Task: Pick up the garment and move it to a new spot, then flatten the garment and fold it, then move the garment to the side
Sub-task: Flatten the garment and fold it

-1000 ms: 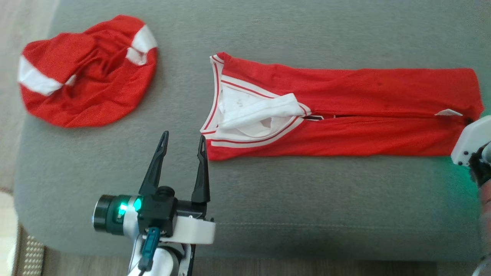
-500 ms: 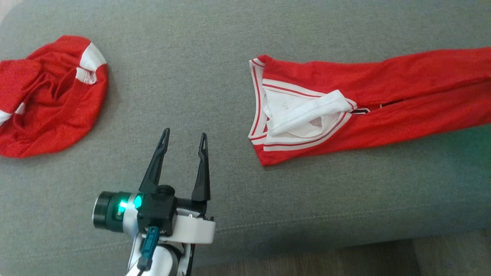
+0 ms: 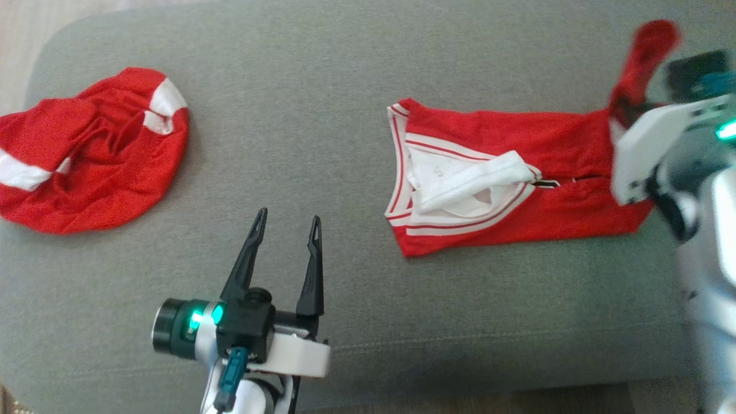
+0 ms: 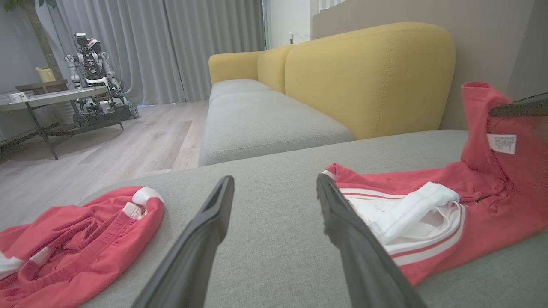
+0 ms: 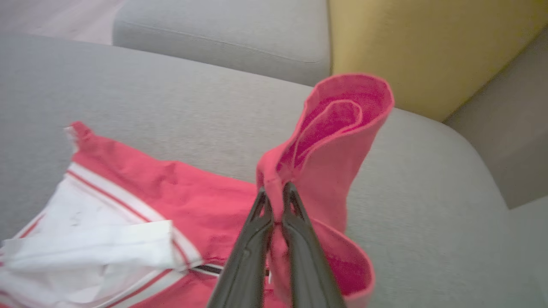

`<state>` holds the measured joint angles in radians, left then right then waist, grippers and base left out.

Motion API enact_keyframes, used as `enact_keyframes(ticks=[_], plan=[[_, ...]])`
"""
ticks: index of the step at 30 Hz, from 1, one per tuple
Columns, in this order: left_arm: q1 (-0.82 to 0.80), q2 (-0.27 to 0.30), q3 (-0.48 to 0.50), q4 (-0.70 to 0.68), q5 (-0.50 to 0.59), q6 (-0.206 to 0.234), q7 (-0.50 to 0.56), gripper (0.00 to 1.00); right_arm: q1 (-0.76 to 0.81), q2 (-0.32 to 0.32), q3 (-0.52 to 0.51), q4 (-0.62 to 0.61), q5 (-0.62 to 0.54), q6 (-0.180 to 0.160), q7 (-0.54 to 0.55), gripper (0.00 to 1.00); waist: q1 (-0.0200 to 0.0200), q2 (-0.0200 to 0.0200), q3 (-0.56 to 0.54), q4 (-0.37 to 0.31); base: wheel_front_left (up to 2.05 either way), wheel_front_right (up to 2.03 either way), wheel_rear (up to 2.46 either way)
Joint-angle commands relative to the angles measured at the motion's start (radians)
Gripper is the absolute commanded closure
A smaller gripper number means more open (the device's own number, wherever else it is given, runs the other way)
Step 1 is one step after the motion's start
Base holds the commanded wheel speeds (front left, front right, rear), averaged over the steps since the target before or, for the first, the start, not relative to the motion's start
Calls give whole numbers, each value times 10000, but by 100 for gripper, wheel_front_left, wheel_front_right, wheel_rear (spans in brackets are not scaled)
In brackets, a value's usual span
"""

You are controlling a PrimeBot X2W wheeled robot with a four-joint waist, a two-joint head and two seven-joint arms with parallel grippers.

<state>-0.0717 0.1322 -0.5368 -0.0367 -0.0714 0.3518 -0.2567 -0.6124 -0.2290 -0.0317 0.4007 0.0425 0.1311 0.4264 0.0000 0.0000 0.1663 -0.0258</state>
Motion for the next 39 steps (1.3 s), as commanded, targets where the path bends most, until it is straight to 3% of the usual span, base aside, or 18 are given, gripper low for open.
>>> enact_keyframes(ticks=[1, 7, 13, 25, 26, 27, 33, 39], plan=[[-88, -59, 337, -285, 39, -18, -51, 0, -95, 102, 380, -616, 220, -4, 126, 100, 0, 0, -87, 174, 0, 0, 0], [-73, -175, 339, -211, 46, -182, -51, 0, 384, 760, 1226, -1475, 854, -4, 496, 100, 0, 0, -85, 604, 0, 0, 0], [-119, -314, 309, -136, 86, -293, -51, 0, 442, 1475, 1605, -1145, 892, -4, 402, 100, 0, 0, -87, 990, 0, 0, 0], [-194, -523, 375, -54, 100, -370, -51, 0, 592, 1774, 2392, -561, 1432, -4, 499, 100, 0, 0, 117, 1365, 0, 0, 0], [-202, -537, 383, -48, 99, -378, -51, 0, 583, 1777, 2389, -569, 1497, -4, 446, 64, 0, 0, 127, 1368, 0, 0, 0], [-210, -549, 390, -43, 100, -388, -51, 0, 582, 1780, 2393, -587, 1602, -4, 405, 0, 0, 0, 132, 1368, 0, 0, 0], [-204, -605, 436, 23, 104, -450, -51, 0, 676, 1737, 1921, -1333, 1865, -4, -321, 0, 0, 0, 71, 1339, 0, 0, 0], [14, -628, 668, 5, 47, -406, -51, 0, 1647, 1191, 799, -2313, 1989, -4, -1746, 0, 0, 0, -159, 1148, 0, 0, 0]])
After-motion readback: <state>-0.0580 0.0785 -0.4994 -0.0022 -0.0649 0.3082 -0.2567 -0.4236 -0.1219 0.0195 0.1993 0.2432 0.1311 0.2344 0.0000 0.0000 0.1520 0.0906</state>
